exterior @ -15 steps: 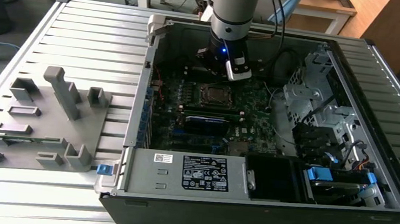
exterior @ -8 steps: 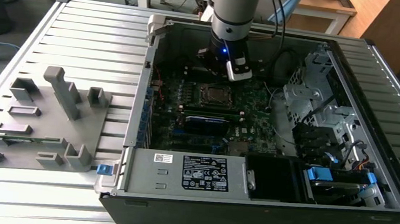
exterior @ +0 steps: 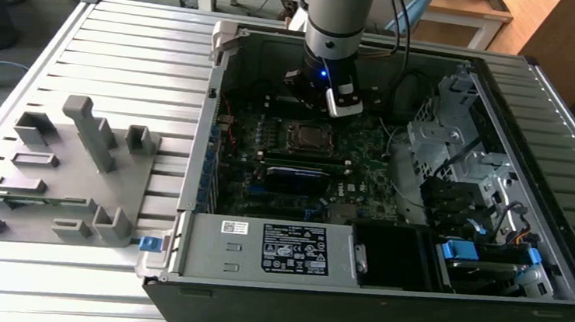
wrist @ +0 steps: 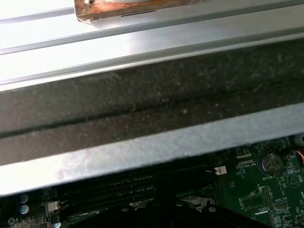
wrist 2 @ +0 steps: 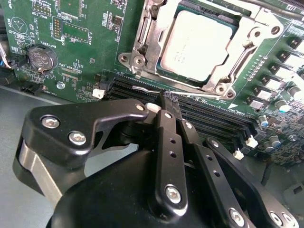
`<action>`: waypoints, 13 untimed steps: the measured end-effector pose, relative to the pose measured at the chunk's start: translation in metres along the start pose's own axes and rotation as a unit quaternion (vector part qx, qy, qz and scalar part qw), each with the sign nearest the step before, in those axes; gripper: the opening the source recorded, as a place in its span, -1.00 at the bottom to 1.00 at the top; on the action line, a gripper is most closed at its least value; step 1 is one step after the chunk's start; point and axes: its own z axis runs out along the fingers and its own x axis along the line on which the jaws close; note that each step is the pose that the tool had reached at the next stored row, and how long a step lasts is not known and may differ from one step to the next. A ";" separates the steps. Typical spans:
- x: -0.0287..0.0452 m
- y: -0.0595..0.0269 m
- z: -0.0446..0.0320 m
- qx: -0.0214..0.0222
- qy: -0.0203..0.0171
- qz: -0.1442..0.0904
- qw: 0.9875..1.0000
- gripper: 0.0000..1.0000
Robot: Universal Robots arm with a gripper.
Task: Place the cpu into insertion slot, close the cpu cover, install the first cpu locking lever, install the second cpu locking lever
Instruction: 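Install the first cpu locking lever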
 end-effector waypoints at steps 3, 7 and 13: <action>0.0003 0.0009 0.0008 0.000 0.000 0.000 1.000 -0.80; 0.0003 0.0010 0.0011 0.000 0.000 0.000 1.000 -0.80; 0.0003 0.0013 0.0016 0.000 0.000 0.000 1.000 -0.80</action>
